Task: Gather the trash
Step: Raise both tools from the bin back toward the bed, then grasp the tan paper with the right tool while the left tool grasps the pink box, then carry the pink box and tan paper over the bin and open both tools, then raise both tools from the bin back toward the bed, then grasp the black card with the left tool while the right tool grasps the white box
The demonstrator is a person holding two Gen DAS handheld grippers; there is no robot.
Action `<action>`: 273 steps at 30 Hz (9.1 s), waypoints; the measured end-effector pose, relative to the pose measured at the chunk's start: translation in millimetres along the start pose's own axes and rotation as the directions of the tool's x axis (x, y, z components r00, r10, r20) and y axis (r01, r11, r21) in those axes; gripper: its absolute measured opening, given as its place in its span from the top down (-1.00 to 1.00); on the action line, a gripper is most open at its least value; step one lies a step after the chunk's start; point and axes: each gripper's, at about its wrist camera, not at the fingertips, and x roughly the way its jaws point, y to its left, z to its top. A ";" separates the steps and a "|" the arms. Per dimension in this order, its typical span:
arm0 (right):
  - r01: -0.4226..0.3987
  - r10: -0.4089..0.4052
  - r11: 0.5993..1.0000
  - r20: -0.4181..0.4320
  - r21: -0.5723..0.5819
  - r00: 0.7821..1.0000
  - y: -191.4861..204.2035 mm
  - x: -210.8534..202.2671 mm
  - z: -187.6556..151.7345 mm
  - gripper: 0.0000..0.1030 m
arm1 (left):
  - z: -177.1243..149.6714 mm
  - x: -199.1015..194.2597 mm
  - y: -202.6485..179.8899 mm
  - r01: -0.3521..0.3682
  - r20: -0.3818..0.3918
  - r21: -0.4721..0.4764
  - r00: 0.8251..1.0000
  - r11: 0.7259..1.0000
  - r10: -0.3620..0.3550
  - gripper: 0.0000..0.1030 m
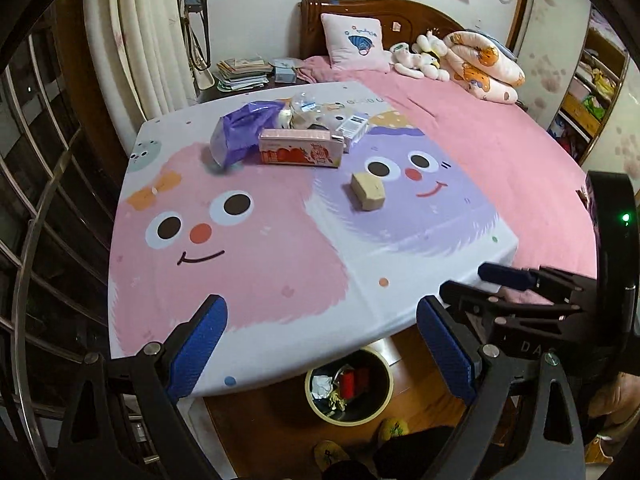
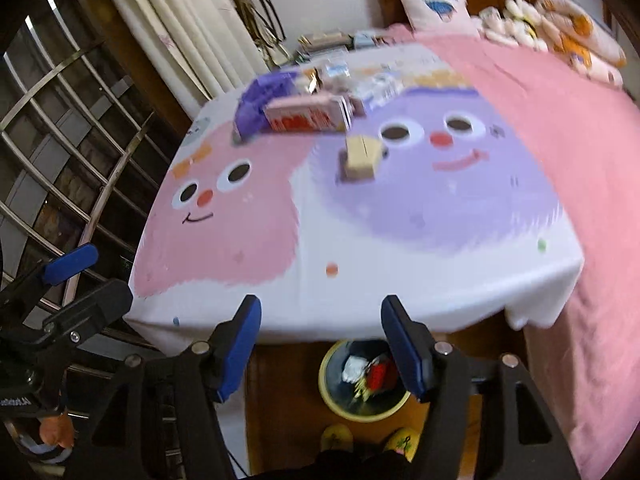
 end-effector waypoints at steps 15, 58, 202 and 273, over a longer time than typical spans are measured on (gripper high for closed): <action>-0.021 -0.013 0.922 -0.086 -0.385 0.996 -29.0 95.3 81.7 -0.38 | 45.5 83.2 16.5 -0.081 -0.119 -0.222 0.991 0.972 0.055 -0.84; -0.264 0.237 0.785 -0.122 -0.560 0.964 -80.1 156.7 224.0 -0.21 | 168.7 207.8 11.6 -0.264 -0.227 -0.501 0.959 0.824 0.169 -0.84; -0.060 0.081 0.986 -0.134 0.154 0.988 -46.0 64.4 -125.7 -0.28 | -97.9 51.7 -45.0 -0.023 -0.081 0.070 0.996 0.997 0.029 -0.64; -0.037 0.074 0.990 -0.286 0.133 0.955 -146.0 228.7 270.4 0.36 | 256.6 323.2 -5.3 -0.038 -0.285 -0.100 0.959 0.994 0.008 -0.16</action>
